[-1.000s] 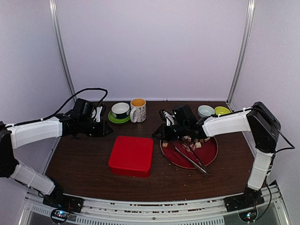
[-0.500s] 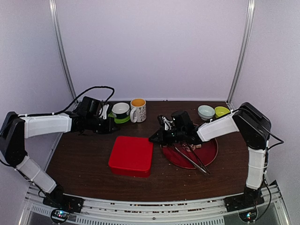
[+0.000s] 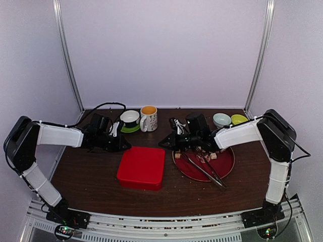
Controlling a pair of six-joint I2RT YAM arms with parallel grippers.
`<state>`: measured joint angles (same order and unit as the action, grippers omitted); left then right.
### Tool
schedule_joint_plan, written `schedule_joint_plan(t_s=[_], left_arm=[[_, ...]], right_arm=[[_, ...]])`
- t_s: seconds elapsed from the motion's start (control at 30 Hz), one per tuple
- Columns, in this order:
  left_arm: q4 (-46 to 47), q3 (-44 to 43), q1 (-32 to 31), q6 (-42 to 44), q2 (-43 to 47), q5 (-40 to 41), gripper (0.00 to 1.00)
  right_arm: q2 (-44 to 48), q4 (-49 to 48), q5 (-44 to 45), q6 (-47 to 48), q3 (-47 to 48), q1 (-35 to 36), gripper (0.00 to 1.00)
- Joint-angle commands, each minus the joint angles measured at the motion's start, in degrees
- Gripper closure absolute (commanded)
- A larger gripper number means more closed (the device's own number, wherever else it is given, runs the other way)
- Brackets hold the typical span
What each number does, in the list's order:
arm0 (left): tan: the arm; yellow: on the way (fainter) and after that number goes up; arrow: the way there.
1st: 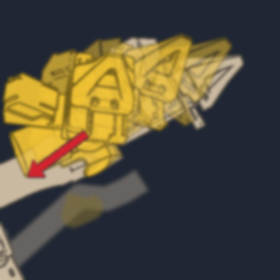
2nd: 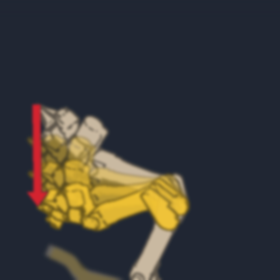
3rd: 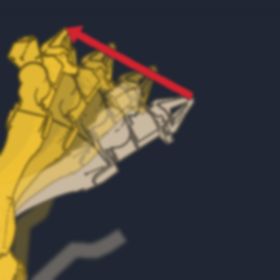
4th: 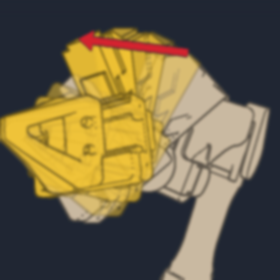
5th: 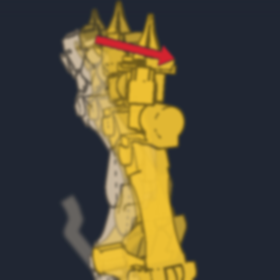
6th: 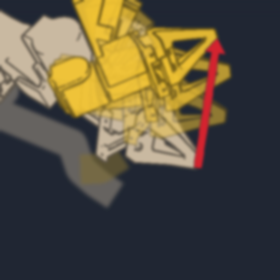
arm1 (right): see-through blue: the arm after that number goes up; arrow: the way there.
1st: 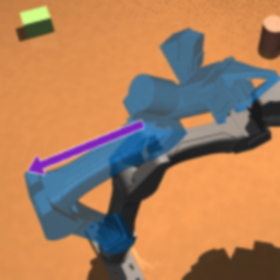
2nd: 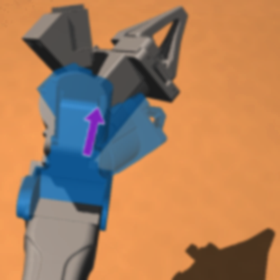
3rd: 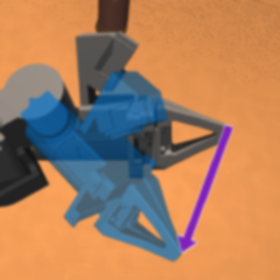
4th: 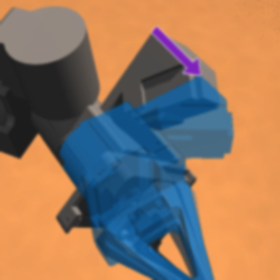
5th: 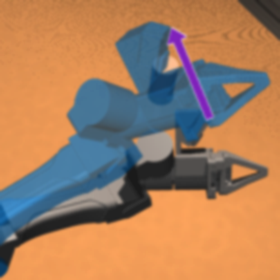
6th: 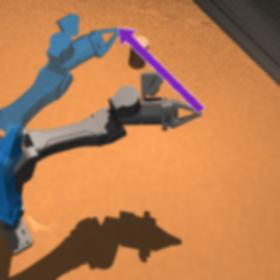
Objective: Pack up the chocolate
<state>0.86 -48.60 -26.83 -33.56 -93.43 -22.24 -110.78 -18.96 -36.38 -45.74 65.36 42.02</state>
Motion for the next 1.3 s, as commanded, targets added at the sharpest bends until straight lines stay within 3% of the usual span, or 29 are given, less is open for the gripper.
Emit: schedule_joint_plan(t_s=[0.0,0.13,0.33,0.5,0.67,1.0,1.27], left_arm=[[-2.9,0.9,0.5,0.6,7.7,1.5,1.00],[-2.9,4.3,0.4,0.0,10.5,0.0,1.00],[-4.4,13.7,-2.3,-1.8,22.4,-1.1,1.00],[-7.2,21.4,-5.0,-4.5,34.0,-1.9,1.00],[-6.2,26.6,-7.7,-8.2,42.3,-3.9,1.00],[-3.8,28.5,-9.1,-8.2,39.9,-4.8,1.00],[-7.8,17.9,-9.0,-3.8,36.0,-3.6,1.00]], right_arm=[[-5.4,1.4,0.0,1.4,-1.6,-0.5,1.00],[-4.7,-1.7,-0.2,0.4,-3.4,-1.0,1.00],[6.2,-2.3,-2.4,2.7,-10.0,0.5,1.00],[14.4,0.7,-2.0,5.6,-16.2,6.6,1.00],[15.2,-7.1,-1.1,0.0,-22.5,13.2,1.00],[9.9,-15.4,0.9,-4.9,-22.9,16.4,1.00],[12.4,-7.8,1.6,-0.9,-17.5,16.4,1.00]])
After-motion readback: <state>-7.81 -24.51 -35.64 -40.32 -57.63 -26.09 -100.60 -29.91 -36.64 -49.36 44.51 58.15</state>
